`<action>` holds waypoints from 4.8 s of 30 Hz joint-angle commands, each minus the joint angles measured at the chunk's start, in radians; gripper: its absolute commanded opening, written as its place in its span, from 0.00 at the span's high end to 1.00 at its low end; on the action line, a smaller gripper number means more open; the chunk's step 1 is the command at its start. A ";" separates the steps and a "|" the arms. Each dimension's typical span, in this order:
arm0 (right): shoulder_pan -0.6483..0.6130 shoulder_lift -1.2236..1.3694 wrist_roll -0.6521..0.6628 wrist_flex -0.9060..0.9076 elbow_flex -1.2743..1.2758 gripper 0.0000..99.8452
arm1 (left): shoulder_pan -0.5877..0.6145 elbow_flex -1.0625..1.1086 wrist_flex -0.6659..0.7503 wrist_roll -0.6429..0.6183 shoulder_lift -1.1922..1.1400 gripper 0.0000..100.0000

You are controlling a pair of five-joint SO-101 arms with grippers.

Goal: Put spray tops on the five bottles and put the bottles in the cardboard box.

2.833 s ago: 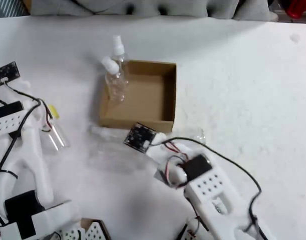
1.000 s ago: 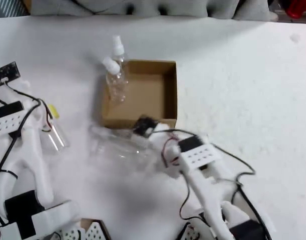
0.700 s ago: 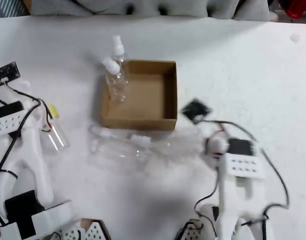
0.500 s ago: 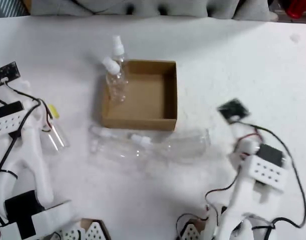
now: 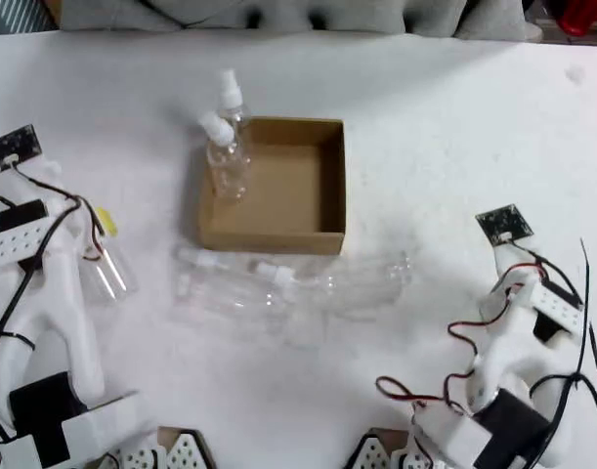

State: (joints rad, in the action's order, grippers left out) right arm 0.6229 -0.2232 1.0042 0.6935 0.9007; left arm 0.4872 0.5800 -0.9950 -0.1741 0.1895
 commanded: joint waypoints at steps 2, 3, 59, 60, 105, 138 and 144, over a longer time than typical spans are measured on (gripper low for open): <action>0.010 0.019 0.008 0.015 -0.140 0.84 | 0.002 -0.009 0.017 -0.009 0.028 0.98; 0.015 0.019 0.008 0.058 -0.178 0.84 | 0.002 -0.009 0.017 -0.009 0.028 0.98; -0.018 0.199 -0.158 0.722 -0.798 0.98 | -0.295 -0.048 -0.190 -0.008 0.509 0.98; -0.019 0.180 -0.160 0.723 -0.783 0.98 | -0.315 -0.029 -0.186 -0.008 0.539 0.98; -1.055 -0.618 -0.876 -0.611 -0.347 0.98 | -0.572 0.812 0.338 0.094 1.639 0.98; -1.346 -0.499 -0.885 -0.461 -0.624 0.99 | -0.564 1.063 0.651 0.114 1.639 0.98; -1.400 -0.415 -0.885 -0.450 -0.638 0.99 | -0.565 1.066 0.651 0.114 1.639 0.98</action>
State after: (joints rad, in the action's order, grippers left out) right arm -0.7564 -0.6682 0.1297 0.2394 0.2977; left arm -0.0744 1.6540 -0.3721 -0.0698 1.8159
